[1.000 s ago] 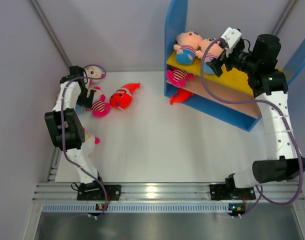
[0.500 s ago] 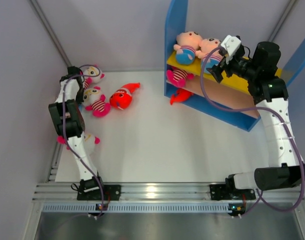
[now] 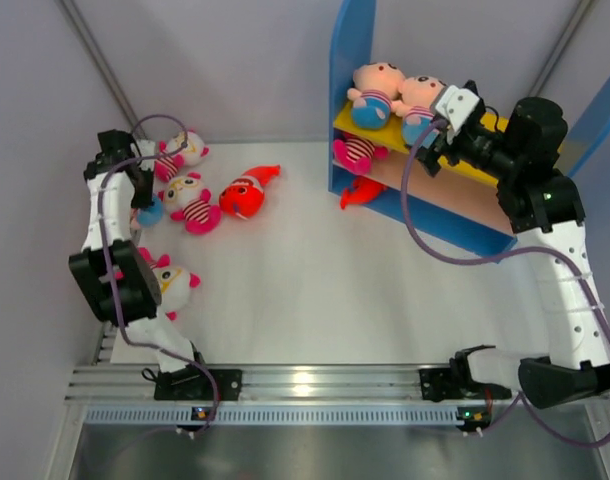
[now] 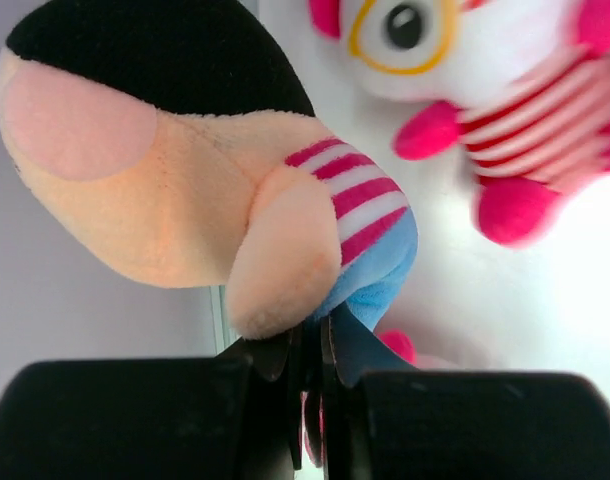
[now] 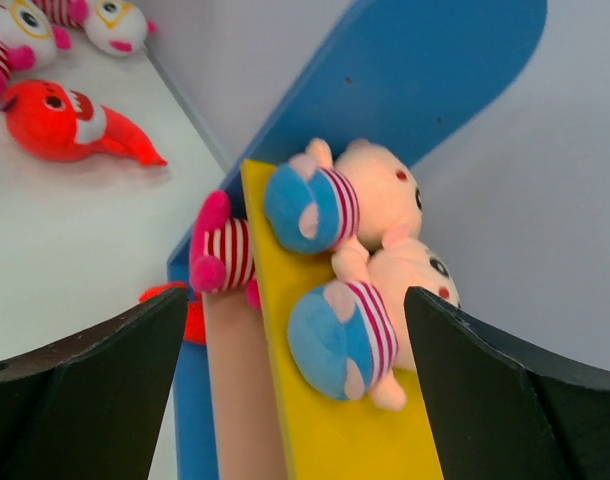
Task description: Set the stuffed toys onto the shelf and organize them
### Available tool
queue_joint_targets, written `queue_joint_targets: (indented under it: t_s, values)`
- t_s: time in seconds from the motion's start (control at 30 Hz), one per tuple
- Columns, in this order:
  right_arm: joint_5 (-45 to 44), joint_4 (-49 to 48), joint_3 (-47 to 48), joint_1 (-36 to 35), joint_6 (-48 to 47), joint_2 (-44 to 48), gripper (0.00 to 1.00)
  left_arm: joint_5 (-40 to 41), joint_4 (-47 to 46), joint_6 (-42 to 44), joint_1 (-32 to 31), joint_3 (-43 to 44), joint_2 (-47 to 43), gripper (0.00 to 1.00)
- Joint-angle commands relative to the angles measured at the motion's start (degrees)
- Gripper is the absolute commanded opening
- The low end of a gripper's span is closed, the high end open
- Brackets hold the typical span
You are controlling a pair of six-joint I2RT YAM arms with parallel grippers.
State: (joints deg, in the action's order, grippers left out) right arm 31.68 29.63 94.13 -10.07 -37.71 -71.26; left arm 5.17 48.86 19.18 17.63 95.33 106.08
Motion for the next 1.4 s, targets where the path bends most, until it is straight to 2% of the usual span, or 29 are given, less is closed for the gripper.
queue_joint_targets:
  t_s: [0.0,0.17,0.2,0.27,0.33,0.37,0.5,0.6,0.8,1.03,1.13,1.17,1.23,1.27,1.3,1.33,1.37]
  values:
    - [-3.02,0.08,-0.09,-7.31,-2.89,2.88,0.91,-12.88,-0.61,4.28,-0.31,-2.68,-15.44,0.00]
    - [-6.01,0.70,1.06,-16.72,-3.33,2.45,0.90,-28.60,5.88,8.76,-3.73,-5.76,-27.58,0.00]
    - [-6.37,0.26,0.80,-20.48,-3.24,2.19,0.90,-29.42,7.37,8.94,-5.05,-6.29,-28.90,0.00]
    - [-6.89,-2.27,-0.51,-24.19,-2.37,1.22,0.90,-29.95,8.26,8.77,-11.89,-8.22,-31.98,0.00]
    - [-7.25,-4.13,-1.14,-29.38,-0.27,-1.31,0.90,-35.55,9.76,7.72,-19.08,-9.45,-33.74,0.00]
    - [-6.99,-5.62,-1.31,-32.27,0.53,-2.46,0.90,-40.80,9.85,6.93,-20.51,-9.72,-34.10,0.00]
    - [-5.32,-10.88,-3.42,-39.22,2.64,-6.69,0.91,-44.89,9.76,4.29,-24.13,-10.16,-34.89,0.00]
    - [-2.25,-16.16,-5.09,-42.31,4.31,-8.97,0.92,-46.03,9.76,4.73,-24.92,-11.74,-36.29,0.00]
    - [2.76,-21.35,-4.13,-43.72,9.40,-17.05,0.91,-51.74,9.76,4.29,-25.10,-13.76,-38.14,0.00]
    - [-1.88,-22.16,-3.42,-43.90,11.35,-22.59,0.85,-53.59,11.78,4.99,-25.10,-12.19,-38.76,0.00]
    - [-3.38,-22.77,-3.77,-43.90,12.49,-23.92,0.69,-54.74,13.01,5.87,-25.10,-11.83,-39.11,0.00]
    - [-3.55,-23.99,-3.86,-43.81,13.01,-24.09,0.53,-55.26,13.27,6.13,-25.10,-11.83,-39.20,0.00]
    - [-3.21,-24.44,-3.17,-43.81,13.98,-24.80,0.35,-55.44,13.54,6.05,-25.10,-11.92,-39.11,0.00]
    - [-3.12,-24.18,-2.46,-43.81,14.24,-25.15,0.11,-55.44,13.63,5.96,-25.10,-11.83,-39.11,0.00]
    - [-3.64,-23.48,-1.85,-43.81,15.03,-25.41,0.02,-54.83,13.63,5.78,-25.10,-11.40,-39.11,0.00]
    - [-4.17,-22.95,-0.80,-43.81,15.39,-25.59,0.00,-54.22,13.63,5.52,-25.10,-11.05,-39.11,0.03]
    - [-4.69,-22.43,-0.61,-43.72,15.39,-25.42,0.00,-53.43,13.63,5.08,-25.10,-10.61,-39.02,0.40]
